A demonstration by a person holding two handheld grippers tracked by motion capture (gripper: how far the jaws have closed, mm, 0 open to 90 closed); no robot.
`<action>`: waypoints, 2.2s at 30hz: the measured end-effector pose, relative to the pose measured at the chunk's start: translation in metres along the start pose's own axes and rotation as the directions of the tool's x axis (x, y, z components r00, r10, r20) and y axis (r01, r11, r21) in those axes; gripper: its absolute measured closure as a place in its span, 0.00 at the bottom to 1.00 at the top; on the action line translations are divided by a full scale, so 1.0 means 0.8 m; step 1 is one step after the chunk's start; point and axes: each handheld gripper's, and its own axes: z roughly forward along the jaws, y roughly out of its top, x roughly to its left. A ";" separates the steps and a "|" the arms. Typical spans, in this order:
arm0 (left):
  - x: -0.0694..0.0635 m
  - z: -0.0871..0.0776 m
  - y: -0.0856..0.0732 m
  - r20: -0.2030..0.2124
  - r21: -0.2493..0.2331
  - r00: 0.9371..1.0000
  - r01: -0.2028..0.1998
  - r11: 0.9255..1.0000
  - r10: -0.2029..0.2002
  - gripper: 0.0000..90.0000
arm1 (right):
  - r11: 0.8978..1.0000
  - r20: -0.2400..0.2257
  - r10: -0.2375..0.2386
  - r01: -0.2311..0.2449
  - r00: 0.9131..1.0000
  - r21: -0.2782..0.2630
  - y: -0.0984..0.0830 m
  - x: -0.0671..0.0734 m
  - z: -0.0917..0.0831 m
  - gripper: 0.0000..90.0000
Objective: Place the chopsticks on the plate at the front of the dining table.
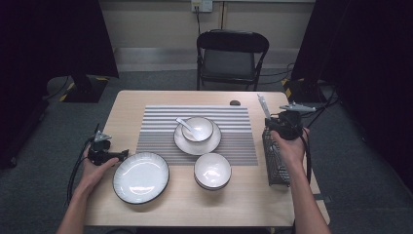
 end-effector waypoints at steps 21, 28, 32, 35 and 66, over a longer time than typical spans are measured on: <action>0.000 0.000 0.000 -0.002 0.001 1.000 0.001 1.000 -0.001 0.13 | 0.994 0.064 0.029 -0.022 0.998 -0.108 -0.004 -0.028 -0.033 0.92; 0.000 0.000 0.000 -0.002 0.000 1.000 0.001 1.000 -0.001 0.13 | 0.991 0.072 0.048 -0.038 0.996 -0.129 -0.005 -0.038 -0.044 0.93; 0.000 0.000 0.000 -0.001 0.000 1.000 0.001 1.000 -0.001 0.13 | 0.991 0.082 0.042 -0.031 0.996 -0.132 -0.005 -0.040 -0.046 0.93; 0.000 0.000 0.000 -0.002 0.001 1.000 0.001 1.000 -0.001 0.13 | 0.990 0.084 0.041 -0.029 0.996 -0.136 -0.005 -0.041 -0.046 0.93; 0.000 0.000 0.000 -0.001 0.000 1.000 0.001 1.000 -0.001 0.13 | 0.976 0.059 0.013 0.000 0.998 -0.219 0.017 -0.032 -0.067 0.93</action>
